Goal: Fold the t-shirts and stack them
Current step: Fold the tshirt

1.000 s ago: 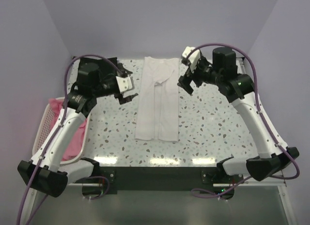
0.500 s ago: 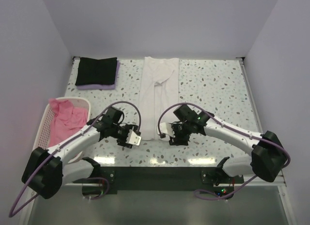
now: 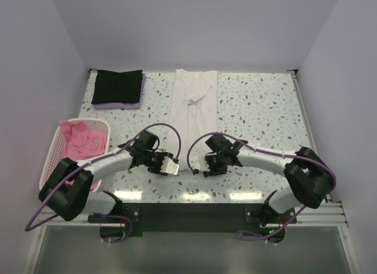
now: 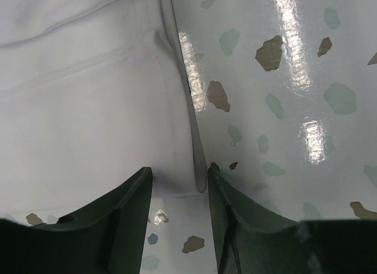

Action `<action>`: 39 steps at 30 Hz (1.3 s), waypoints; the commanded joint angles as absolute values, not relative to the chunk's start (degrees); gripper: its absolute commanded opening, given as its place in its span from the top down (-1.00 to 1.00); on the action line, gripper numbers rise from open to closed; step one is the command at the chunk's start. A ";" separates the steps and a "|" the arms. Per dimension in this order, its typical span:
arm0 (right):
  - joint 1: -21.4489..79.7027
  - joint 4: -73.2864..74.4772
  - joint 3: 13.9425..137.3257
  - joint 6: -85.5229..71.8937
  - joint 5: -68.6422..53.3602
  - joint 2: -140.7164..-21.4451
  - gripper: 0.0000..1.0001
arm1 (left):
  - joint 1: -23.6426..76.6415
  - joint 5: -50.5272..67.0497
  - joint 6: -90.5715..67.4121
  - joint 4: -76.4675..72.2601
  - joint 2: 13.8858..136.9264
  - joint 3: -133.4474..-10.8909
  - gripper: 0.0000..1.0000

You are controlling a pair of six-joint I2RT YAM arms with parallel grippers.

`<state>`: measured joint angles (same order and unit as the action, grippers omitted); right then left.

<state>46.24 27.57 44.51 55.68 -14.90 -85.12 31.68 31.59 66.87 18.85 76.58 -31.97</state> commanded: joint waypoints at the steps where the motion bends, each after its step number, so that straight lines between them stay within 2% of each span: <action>1: 46.49 24.26 42.80 58.27 -14.33 -85.52 0.23 | 31.99 30.15 67.85 16.35 78.74 -30.94 0.07; 7: 46.49 26.71 43.15 58.27 -15.03 -84.20 0.00 | 32.08 30.67 68.29 16.00 79.63 -31.20 0.10; 15: 46.58 29.97 42.20 57.57 -17.40 -82.09 0.08 | 31.99 32.43 69.43 17.93 78.75 -32.08 0.20; 21: 46.49 24.96 39.46 56.95 -14.51 -86.03 0.12 | 32.08 32.61 70.40 18.10 79.37 -30.94 0.22; 25: 46.49 23.38 39.29 57.04 -13.45 -87.45 0.32 | 32.08 32.70 71.02 19.34 79.19 -30.85 0.31; 28: 46.49 23.82 39.55 56.78 -12.92 -87.28 0.67 | 32.08 32.26 70.93 19.69 78.58 -30.24 0.49; 29: 46.58 24.43 39.72 56.43 -12.83 -86.75 0.92 | 32.08 32.43 70.84 20.56 78.23 -30.50 0.56; 30: 46.50 24.96 40.07 55.64 -12.83 -86.05 1.00 | 32.08 32.95 71.80 21.96 77.87 -30.85 0.68; 32: 46.49 26.97 40.43 54.58 -13.62 -81.93 1.00 | 34.61 34.27 72.77 26.26 75.33 -31.46 0.80; 33: 46.49 28.20 40.52 53.88 -14.58 -80.00 1.00 | 36.11 34.02 71.47 26.54 73.84 -31.03 0.96; 34: 46.93 29.34 40.43 53.53 -15.55 -78.33 1.00 | 37.60 33.84 70.85 26.72 70.52 -30.59 1.00; 37: 49.30 34.53 39.38 53.61 -16.79 -72.61 1.00 | 44.80 33.14 67.51 27.69 64.28 -28.48 1.00; 39: 49.39 36.91 38.85 54.66 -16.70 -69.53 1.00 | 46.14 32.78 65.23 28.65 61.98 -27.86 1.00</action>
